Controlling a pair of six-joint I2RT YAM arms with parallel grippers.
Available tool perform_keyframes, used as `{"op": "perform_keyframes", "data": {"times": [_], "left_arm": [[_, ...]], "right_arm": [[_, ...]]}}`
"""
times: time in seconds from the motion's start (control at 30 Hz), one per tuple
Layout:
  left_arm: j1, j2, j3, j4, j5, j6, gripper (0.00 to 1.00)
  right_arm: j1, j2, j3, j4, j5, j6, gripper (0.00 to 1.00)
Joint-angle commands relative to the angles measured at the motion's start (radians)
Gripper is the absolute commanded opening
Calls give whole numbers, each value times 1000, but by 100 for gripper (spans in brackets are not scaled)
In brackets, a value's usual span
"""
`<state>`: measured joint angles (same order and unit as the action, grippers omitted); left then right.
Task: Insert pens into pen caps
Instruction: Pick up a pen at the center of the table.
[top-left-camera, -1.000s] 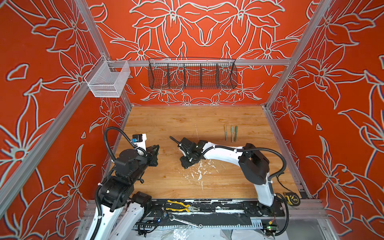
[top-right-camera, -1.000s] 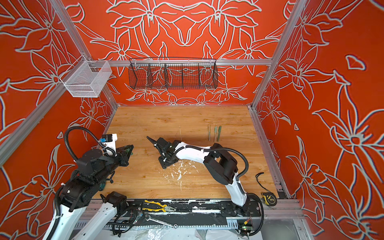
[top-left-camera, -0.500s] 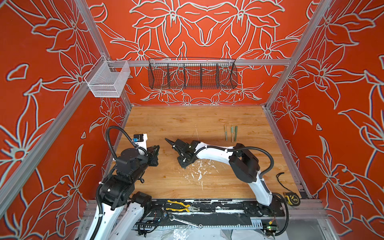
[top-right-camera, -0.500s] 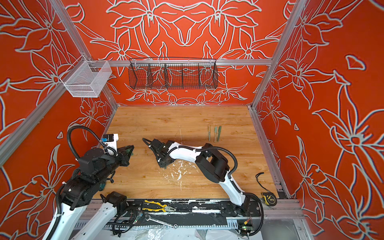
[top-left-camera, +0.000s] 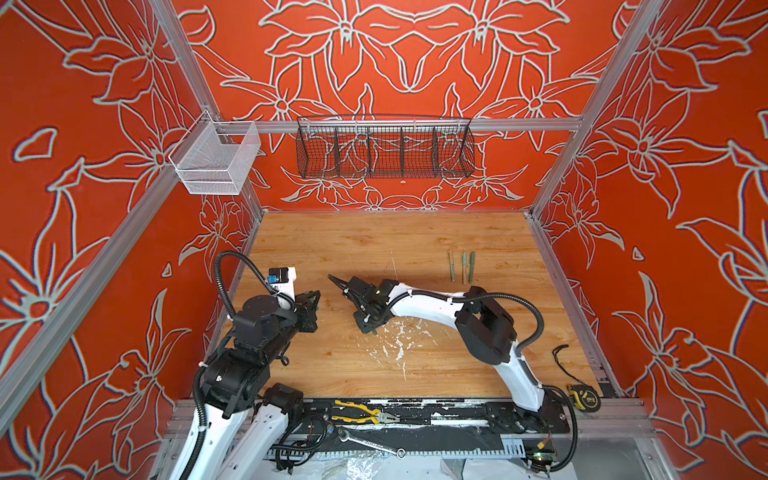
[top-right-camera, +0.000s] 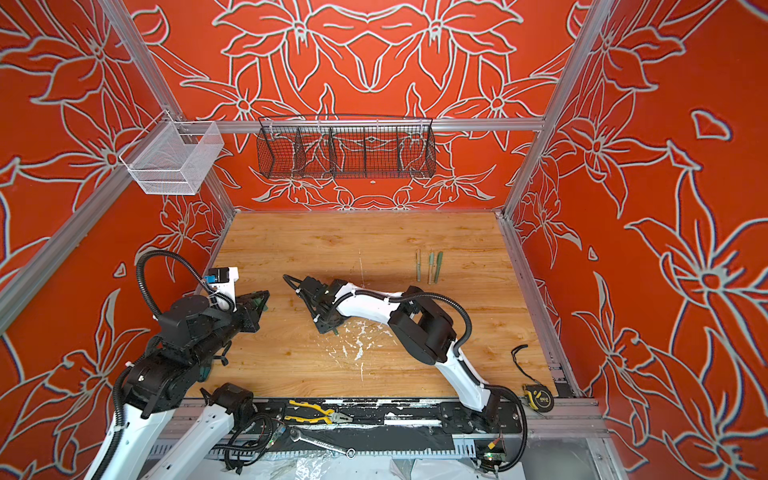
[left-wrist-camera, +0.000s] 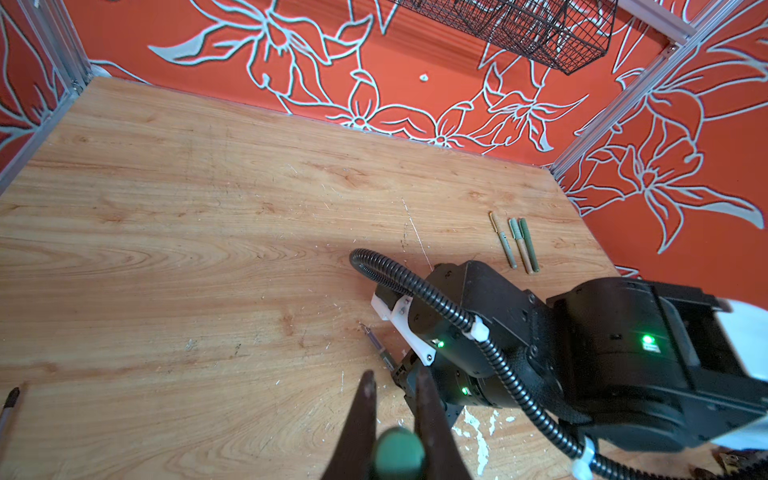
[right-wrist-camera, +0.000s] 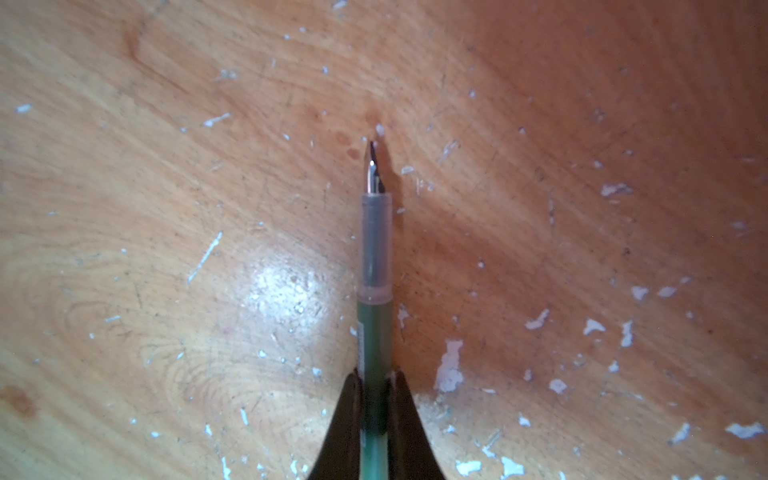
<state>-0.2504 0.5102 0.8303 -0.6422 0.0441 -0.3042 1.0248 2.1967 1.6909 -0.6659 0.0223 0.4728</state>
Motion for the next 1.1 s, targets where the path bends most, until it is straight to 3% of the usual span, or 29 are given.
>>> {"op": "perform_keyframes", "data": {"times": [0.0,0.3,0.6,0.83,1.07], "left_arm": [[-1,21,-21,41,53,-18,0],[-1,154,-104,309,320,-107,0],[-3,316,-166,657,689,-162,0],[-3,273,-234,821,815,-213,0],[-3,240,-247,865,866,-246,0]], "right_arm": [[-12,-73,-89,25,16,-59,0],[-17,-475,-543,397,-93,-156,0],[-15,-830,-962,869,-347,-163,0],[-15,-939,-1050,1022,-509,-183,0],[-15,-1007,-1076,1075,-536,-209,0]]}}
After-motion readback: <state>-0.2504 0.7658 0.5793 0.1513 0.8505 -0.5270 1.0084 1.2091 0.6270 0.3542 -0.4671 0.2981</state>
